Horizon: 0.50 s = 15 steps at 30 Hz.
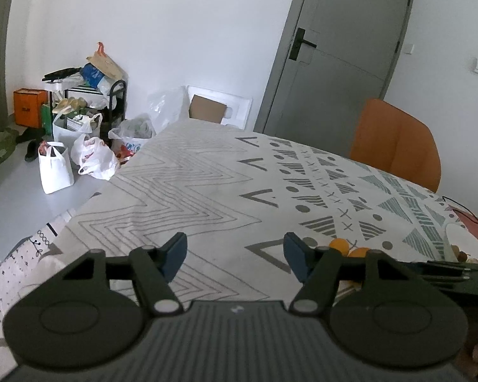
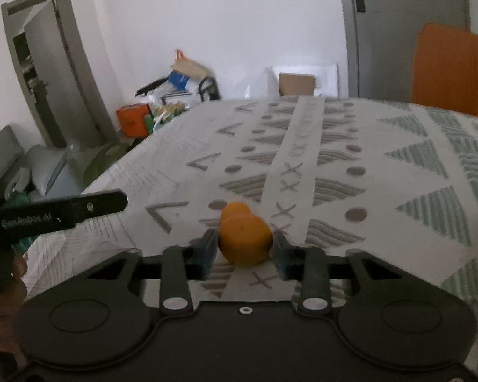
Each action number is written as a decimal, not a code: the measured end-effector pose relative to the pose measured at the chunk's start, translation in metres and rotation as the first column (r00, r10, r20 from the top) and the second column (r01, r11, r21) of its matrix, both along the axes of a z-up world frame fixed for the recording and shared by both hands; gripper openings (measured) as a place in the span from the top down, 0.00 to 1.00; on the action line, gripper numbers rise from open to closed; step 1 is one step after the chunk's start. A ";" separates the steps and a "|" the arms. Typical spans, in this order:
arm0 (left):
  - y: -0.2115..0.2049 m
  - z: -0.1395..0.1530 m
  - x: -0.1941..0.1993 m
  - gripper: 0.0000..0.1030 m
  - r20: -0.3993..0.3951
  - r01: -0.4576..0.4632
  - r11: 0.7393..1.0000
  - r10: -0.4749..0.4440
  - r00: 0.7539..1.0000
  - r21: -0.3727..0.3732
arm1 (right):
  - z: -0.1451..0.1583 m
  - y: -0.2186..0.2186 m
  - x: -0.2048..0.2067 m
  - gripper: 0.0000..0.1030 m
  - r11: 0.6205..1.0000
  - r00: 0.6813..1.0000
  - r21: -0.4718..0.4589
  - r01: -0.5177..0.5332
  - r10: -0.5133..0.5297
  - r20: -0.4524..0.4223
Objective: Organize fruits
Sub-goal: 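Grasp a small tangerine with the left tool while the right tool grasps an orange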
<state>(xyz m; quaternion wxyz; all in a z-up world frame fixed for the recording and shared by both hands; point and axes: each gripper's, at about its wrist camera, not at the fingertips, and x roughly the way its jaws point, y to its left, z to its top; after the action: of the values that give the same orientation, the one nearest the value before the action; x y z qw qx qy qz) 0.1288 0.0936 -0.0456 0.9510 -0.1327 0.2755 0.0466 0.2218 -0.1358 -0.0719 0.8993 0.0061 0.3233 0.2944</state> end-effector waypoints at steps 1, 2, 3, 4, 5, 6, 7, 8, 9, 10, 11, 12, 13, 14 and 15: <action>-0.001 0.000 0.000 0.36 -0.001 0.000 1.000 0.000 1.000 0.006 | 0.000 -0.002 -0.002 0.67 1.000 1.000 0.004 -0.004 0.004 0.006; -0.001 0.001 0.001 0.36 -0.002 0.001 1.000 -0.001 1.000 0.008 | 0.001 -0.005 -0.004 0.67 1.000 1.000 0.013 -0.006 0.006 0.013; -0.003 0.001 0.002 0.36 -0.003 0.005 1.000 -0.005 1.000 0.008 | 0.002 -0.009 -0.006 0.67 1.000 1.000 0.020 -0.003 0.003 0.014; -0.004 0.001 0.003 0.36 -0.003 0.008 1.000 -0.008 1.000 0.010 | 0.004 -0.012 -0.006 0.67 1.000 1.000 0.026 0.002 -0.002 0.012; -0.006 0.002 0.004 0.36 -0.002 0.012 1.000 -0.012 1.000 0.013 | 0.005 -0.016 -0.008 0.67 0.999 1.000 0.034 0.008 -0.008 0.013; -0.010 0.003 0.006 0.36 -0.001 0.019 1.000 -0.019 1.000 0.017 | 0.006 -0.021 -0.009 0.67 0.999 1.000 0.040 0.013 -0.014 0.015; -0.013 0.003 0.007 0.36 0.001 0.026 0.999 -0.026 1.000 0.020 | 0.007 -0.023 -0.010 0.67 0.999 1.000 0.044 0.018 -0.019 0.017; -0.016 0.004 0.008 0.36 0.003 0.030 0.999 -0.030 1.000 0.023 | 0.009 -0.027 -0.011 0.67 0.999 0.999 0.049 0.025 -0.026 0.022; -0.020 0.004 0.009 0.36 0.005 0.034 0.999 -0.035 0.999 0.030 | 0.011 -0.031 -0.012 0.67 0.998 0.999 0.053 0.031 -0.032 0.026; -0.023 0.005 0.010 0.37 0.006 0.041 0.999 -0.041 0.999 0.034 | 0.012 -0.033 -0.013 0.67 0.998 0.999 0.059 0.037 -0.038 0.030; -0.026 0.005 0.012 0.39 0.005 0.049 0.998 -0.050 0.999 0.036 | 0.014 -0.035 -0.014 0.67 0.997 0.998 0.066 0.043 -0.045 0.033; -0.030 0.005 0.014 0.40 0.002 0.060 0.997 -0.060 0.998 0.038 | 0.015 -0.039 -0.015 0.67 0.996 0.998 0.073 0.049 -0.051 0.036; -0.033 0.005 0.015 0.41 0.000 0.067 0.997 -0.067 0.998 0.041 | 0.016 -0.043 -0.015 0.67 0.995 0.998 0.080 0.055 -0.058 0.039; -0.036 0.005 0.016 0.41 -0.001 0.074 0.996 -0.074 0.997 0.045 | 0.017 -0.047 -0.016 0.67 0.994 0.997 0.086 0.064 -0.067 0.041; -0.040 0.005 0.018 0.41 -0.003 0.081 0.995 -0.081 0.997 0.050 | 0.018 -0.051 -0.016 0.67 0.993 0.996 0.092 0.072 -0.076 0.042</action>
<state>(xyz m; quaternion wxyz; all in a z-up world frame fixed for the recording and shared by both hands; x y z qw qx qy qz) 0.1468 0.0533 -0.0408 0.9550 -0.0974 0.2798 0.0148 0.2056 -0.1866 -0.0537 0.9155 0.0519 0.2886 0.2754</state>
